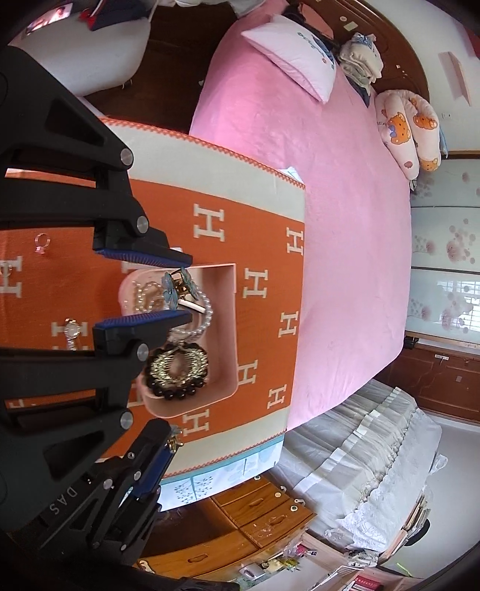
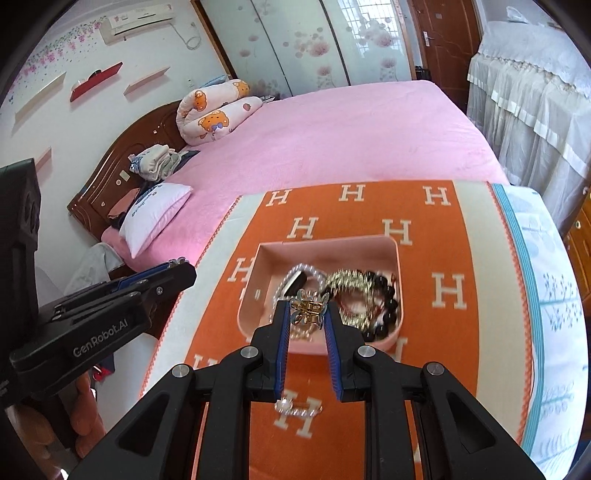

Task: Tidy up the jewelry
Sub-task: 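Carry both pieces into the pink box and open both tools, then lift both open tools away from the box toward the rings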

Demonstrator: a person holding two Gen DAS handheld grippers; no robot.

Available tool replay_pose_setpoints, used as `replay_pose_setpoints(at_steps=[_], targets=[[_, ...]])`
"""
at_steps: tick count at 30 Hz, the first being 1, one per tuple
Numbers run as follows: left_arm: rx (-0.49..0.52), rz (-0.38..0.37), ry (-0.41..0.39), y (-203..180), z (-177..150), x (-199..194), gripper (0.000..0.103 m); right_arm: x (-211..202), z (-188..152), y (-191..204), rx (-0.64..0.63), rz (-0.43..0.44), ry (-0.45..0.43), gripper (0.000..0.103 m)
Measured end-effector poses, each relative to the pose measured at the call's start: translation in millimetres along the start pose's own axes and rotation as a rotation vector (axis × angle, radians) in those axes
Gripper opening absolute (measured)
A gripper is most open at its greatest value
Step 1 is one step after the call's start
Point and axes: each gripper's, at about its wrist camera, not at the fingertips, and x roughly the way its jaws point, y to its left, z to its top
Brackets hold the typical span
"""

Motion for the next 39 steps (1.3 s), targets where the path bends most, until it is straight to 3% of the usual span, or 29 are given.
replay_pose_setpoints(at_steps=[9,26,28,30,32,39], targets=[[-0.005,0.016,0.051,-2,10,51,0.020,33,20,-6,-0.009,0.012,0.023,0.018],[0.017,0.032,0.151,-8,-11,102,0.021,94,1,-20,-0.040,0.015,0.137,0.019],[0.010,0.028,0.179,-7,-13,106,0.029,100,-1,-18,-0.058,0.017,0.160,0.026],[-0.002,0.030,0.193,-4,-14,108,0.049,101,-3,-17,-0.074,-0.003,0.158,0.034],[-0.009,0.015,0.204,-3,-15,109,0.056,101,-5,-17,-0.081,-0.001,0.153,0.036],[0.010,0.022,0.215,-4,-21,106,0.057,95,-13,-17,-0.073,0.001,0.157,0.036]])
